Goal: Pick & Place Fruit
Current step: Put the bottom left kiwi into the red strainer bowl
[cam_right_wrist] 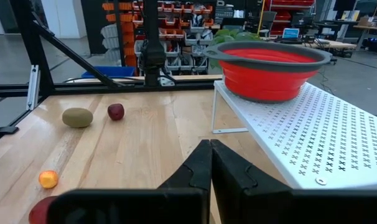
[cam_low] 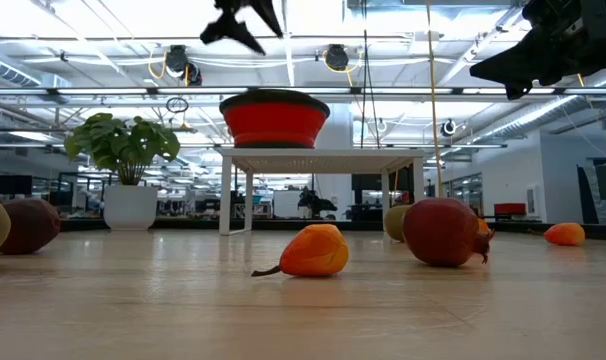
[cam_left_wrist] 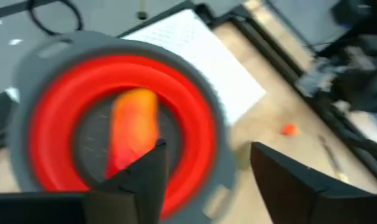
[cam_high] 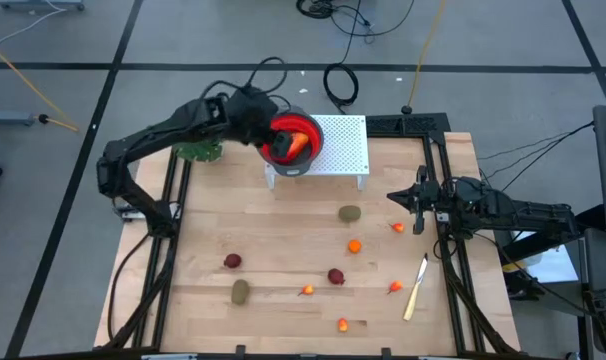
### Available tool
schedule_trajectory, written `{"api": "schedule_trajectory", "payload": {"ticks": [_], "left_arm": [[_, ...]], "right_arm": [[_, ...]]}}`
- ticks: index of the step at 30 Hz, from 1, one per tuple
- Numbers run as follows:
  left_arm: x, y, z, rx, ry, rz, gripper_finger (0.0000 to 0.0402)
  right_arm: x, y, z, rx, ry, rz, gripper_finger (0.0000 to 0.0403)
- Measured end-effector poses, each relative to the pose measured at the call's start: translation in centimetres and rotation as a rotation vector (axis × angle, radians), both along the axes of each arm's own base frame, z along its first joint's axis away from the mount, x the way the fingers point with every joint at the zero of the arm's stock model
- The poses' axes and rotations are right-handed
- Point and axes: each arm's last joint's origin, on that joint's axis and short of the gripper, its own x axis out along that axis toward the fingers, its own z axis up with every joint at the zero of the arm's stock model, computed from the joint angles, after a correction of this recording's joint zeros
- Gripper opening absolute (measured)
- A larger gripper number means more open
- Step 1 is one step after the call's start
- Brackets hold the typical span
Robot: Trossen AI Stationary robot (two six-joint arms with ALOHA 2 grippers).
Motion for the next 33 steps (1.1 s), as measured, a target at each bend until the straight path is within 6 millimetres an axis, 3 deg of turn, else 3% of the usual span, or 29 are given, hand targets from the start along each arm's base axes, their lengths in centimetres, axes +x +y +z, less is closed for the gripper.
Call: {"api": "schedule_trajectory", "payload": {"ticks": [6, 21, 33], "left_arm": [[-0.6, -4.2, 1.1, -0.025, -0.027, -0.063, 0.0142], [-1.0, -12.0, 0.1, -0.177, 0.084, -0.103, 0.0011], [-2.6, -17.2, -1.0, -0.334, 0.154, 0.089, 0.0004]], "right_arm": [[0.0, 0.0, 0.0, 0.0, 0.0, 0.002, 0.0], [0.0, 0.0, 0.0, 0.0, 0.0, 0.003, 0.0], [0.0, 0.0, 0.0, 0.0, 0.0, 0.003, 0.0]]}}
